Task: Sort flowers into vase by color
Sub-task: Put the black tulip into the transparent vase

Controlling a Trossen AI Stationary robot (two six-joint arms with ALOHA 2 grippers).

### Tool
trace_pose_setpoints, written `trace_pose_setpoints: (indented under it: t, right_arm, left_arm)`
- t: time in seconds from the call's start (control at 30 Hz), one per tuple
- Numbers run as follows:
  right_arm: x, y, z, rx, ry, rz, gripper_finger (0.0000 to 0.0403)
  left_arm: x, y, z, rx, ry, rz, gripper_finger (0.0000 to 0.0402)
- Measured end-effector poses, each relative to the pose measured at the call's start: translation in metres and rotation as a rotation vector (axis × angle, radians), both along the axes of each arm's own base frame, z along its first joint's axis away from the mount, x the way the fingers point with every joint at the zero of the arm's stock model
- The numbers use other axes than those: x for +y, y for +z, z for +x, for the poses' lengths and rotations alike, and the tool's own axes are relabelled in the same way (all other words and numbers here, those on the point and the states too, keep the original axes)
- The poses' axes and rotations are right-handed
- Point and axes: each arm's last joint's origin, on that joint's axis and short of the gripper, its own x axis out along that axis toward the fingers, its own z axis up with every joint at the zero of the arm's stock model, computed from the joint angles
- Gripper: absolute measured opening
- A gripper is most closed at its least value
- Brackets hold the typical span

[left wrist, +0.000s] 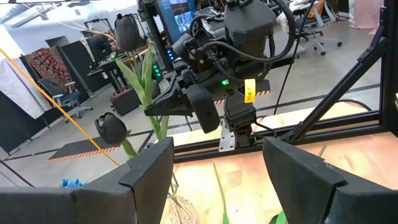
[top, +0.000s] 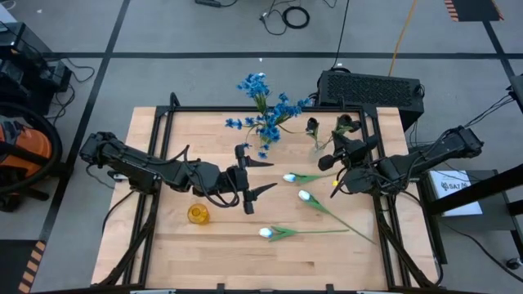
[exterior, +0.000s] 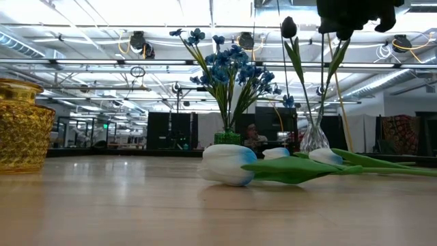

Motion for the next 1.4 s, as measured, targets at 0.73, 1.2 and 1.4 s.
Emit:
trace_pose_setpoints:
  t: [0.73,1.2,1.4]
  right_arm:
    - [0.002,0.013,0.007,0.016,0.010,-0.021,0.0007]
    - [-0.013,-0.002,0.016,0.066,-0.030,-0.003,0.0007]
    - [-0.020,-0.013,0.024,0.070,-0.071,0.009,0.0009]
  left_arm:
    - [0.000,0.000,0.000,0.001,0.000,0.000,0.0254]
    - [0.000,0.000,0.000,0.001,0.000,0.000,0.0254]
    - [0.000,0.000,0.000,0.000,-0.012,-0.001,0.0254]
